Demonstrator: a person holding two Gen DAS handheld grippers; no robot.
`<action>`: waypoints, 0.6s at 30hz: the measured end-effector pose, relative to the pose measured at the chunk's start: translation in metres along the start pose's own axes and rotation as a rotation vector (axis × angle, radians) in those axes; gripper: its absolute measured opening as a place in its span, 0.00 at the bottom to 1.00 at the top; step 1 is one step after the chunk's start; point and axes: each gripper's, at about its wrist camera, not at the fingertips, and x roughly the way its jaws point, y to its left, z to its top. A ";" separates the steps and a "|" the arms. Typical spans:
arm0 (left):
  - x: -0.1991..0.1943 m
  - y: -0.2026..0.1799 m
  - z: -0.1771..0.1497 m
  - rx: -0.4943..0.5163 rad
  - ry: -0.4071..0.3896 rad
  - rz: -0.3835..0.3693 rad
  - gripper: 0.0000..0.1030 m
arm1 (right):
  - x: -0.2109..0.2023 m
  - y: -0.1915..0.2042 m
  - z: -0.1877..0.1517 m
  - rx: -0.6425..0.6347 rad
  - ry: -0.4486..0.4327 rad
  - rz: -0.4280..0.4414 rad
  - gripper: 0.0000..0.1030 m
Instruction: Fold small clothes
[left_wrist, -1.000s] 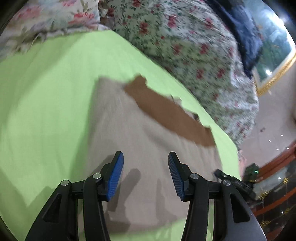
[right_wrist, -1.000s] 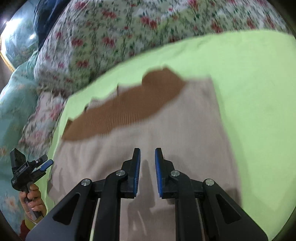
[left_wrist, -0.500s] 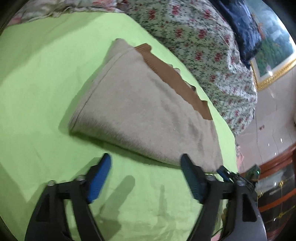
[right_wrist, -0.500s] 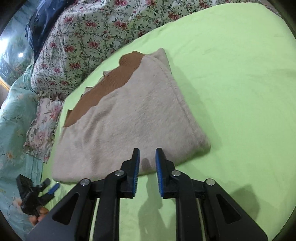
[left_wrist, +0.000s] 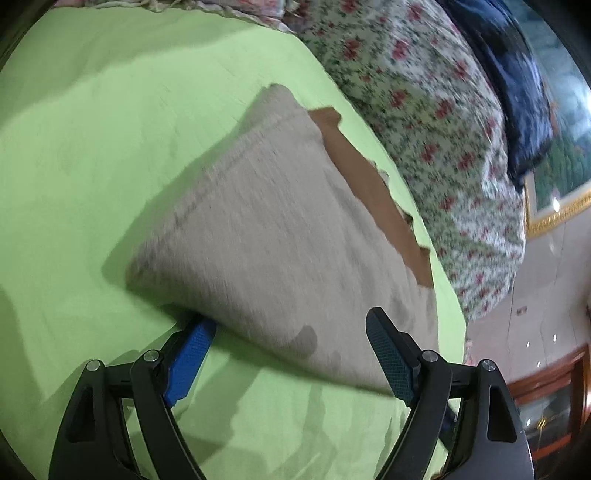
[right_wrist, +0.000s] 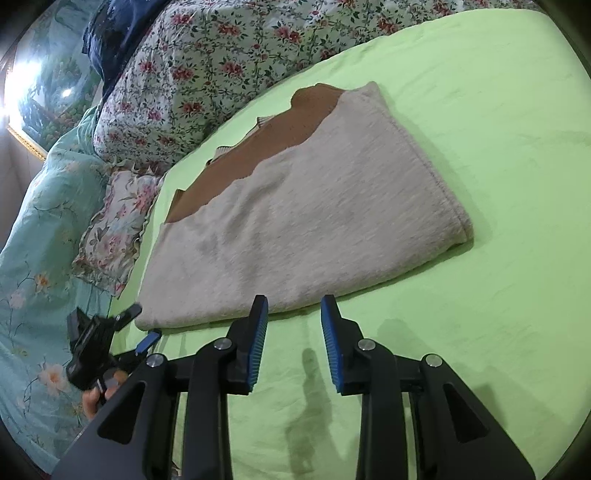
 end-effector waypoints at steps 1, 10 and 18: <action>0.002 0.001 0.004 -0.011 -0.011 0.002 0.81 | 0.000 0.000 0.000 0.000 0.002 0.004 0.31; 0.022 -0.006 0.032 0.001 -0.107 0.081 0.74 | 0.003 0.004 0.015 -0.005 0.014 0.029 0.34; 0.018 -0.039 0.036 0.157 -0.134 0.101 0.12 | 0.010 -0.003 0.034 -0.008 0.021 0.033 0.34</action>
